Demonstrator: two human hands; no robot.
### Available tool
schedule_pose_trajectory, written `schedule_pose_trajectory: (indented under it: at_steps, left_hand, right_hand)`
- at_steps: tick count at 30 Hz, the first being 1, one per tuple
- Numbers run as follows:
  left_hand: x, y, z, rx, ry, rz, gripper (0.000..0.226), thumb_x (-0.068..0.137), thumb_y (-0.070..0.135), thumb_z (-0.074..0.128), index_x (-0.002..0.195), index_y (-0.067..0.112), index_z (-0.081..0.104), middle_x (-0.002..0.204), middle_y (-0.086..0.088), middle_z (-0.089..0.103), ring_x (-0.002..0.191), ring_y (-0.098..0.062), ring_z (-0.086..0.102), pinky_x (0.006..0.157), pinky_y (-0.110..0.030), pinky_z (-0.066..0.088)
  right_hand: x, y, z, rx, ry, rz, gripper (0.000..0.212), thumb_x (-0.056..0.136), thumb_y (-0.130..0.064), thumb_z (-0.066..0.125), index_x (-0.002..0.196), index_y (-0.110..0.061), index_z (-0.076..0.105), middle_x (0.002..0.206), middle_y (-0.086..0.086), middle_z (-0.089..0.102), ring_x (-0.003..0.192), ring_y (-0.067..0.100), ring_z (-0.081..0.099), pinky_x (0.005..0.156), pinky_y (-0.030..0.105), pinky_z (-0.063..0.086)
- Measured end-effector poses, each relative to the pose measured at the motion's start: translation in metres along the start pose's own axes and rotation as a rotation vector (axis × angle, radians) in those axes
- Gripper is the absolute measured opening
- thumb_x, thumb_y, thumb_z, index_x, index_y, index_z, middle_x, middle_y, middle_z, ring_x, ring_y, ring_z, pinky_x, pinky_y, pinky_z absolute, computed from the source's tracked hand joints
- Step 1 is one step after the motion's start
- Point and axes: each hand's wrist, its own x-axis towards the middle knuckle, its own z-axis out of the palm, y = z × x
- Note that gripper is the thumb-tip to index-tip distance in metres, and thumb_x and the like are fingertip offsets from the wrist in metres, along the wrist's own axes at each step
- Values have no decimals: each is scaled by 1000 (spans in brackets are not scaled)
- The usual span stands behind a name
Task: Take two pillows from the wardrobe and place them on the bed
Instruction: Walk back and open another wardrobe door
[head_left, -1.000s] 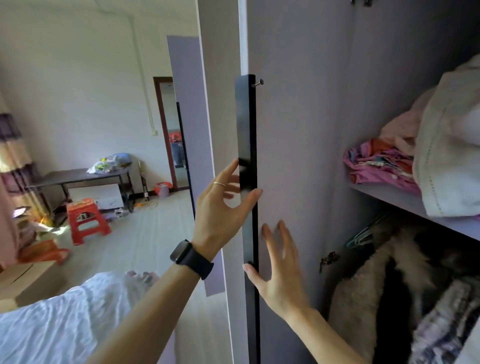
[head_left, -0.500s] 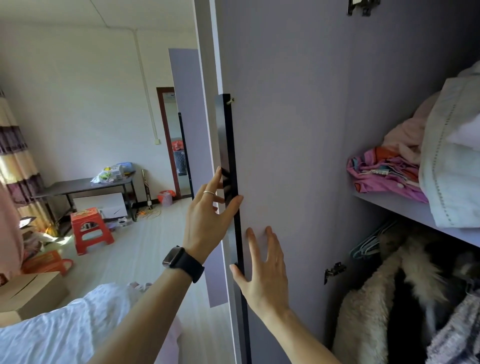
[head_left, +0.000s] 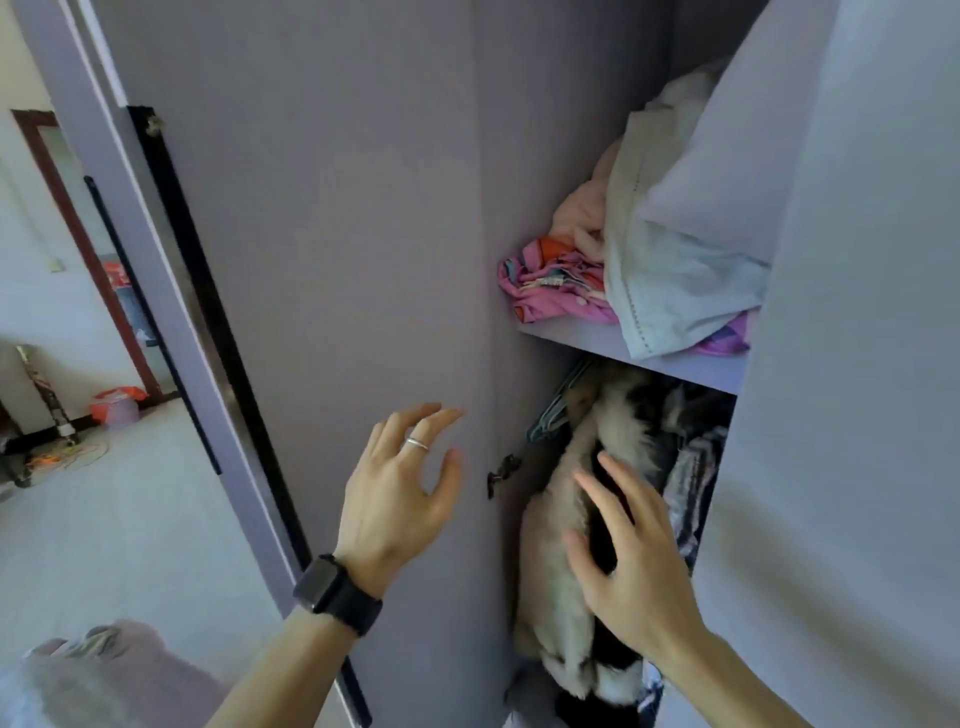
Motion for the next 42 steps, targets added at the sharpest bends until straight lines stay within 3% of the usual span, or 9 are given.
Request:
schedule_pose_trajectory:
  at_steps: [7, 10, 12, 18, 20, 23, 28, 36, 42]
  left_hand:
    - [32, 91, 105, -421, -315, 33, 42, 93, 36, 58, 134, 42, 52, 133, 19, 52, 113, -6, 55, 91, -28, 47]
    - [46, 125, 133, -584, -381, 30, 46, 94, 36, 62, 138, 36, 51, 134, 13, 54, 115, -4, 55, 88, -15, 41]
    - [57, 148, 146, -719, -436, -1, 50, 93, 34, 66, 139, 30, 50, 131, 14, 57, 111, 7, 55, 85, -3, 37]
    - [71, 180, 164, -1018, -532, -21, 39, 91, 33, 70, 115, 56, 49, 107, 38, 65, 98, 12, 64, 77, -6, 48]
    - [75, 180, 171, -1074, -546, -33, 37, 92, 30, 70, 116, 49, 50, 105, 27, 71, 95, 8, 67, 75, -9, 51]
    - [76, 175, 185, -1154, -548, -60, 34, 93, 22, 71, 116, 40, 54, 102, 14, 75, 91, 1, 70, 74, -16, 54]
    - [80, 169, 195, -1244, -567, -21, 33, 92, 22, 73, 114, 40, 57, 98, 19, 75, 88, -4, 71, 70, -16, 54]
    - [83, 161, 186, -1292, -627, -1, 30, 88, 26, 77, 103, 44, 58, 91, 12, 76, 82, -4, 72, 66, -16, 54]
    - [70, 145, 158, -1350, -690, 10, 28, 80, 31, 84, 95, 42, 63, 88, 18, 75, 77, -2, 73, 64, -12, 54]
  right_hand:
    - [9, 50, -114, -414, 243, 54, 45, 90, -25, 66, 133, -13, 65, 150, 12, 48, 143, 35, 38, 120, 39, 30]
    - [18, 63, -148, -577, 361, 1, 42, 90, -26, 65, 129, -12, 67, 149, 15, 49, 144, 40, 36, 116, 50, 34]
    - [28, 70, -168, -665, 440, -25, 43, 92, -32, 63, 131, -15, 66, 153, 14, 46, 147, 39, 31, 117, 52, 33]
    - [30, 102, -180, -977, 471, 17, 59, 94, -47, 57, 150, -33, 46, 167, 4, 24, 155, 30, 20, 123, 52, 15]
    - [21, 116, -171, -1098, 429, 38, 65, 95, -52, 53, 156, -36, 34, 169, 3, 17, 156, 30, 17, 124, 52, 10]
    - [16, 131, -165, -1238, 443, 48, 67, 95, -55, 52, 156, -36, 33, 169, 5, 19, 154, 31, 21, 123, 53, 13]
    - [17, 132, -165, -1270, 433, 53, 67, 96, -55, 51, 157, -34, 32, 169, 6, 17, 155, 33, 19, 123, 55, 11]
    - [13, 93, -147, -1213, 430, 257, 58, 105, -47, 39, 160, -33, 24, 170, 7, 11, 156, 32, 12, 123, 59, 15]
    - [-8, 51, -129, -1046, 473, 369, 58, 105, -40, 40, 159, -32, 22, 169, 8, 15, 157, 30, 10, 121, 60, 19]
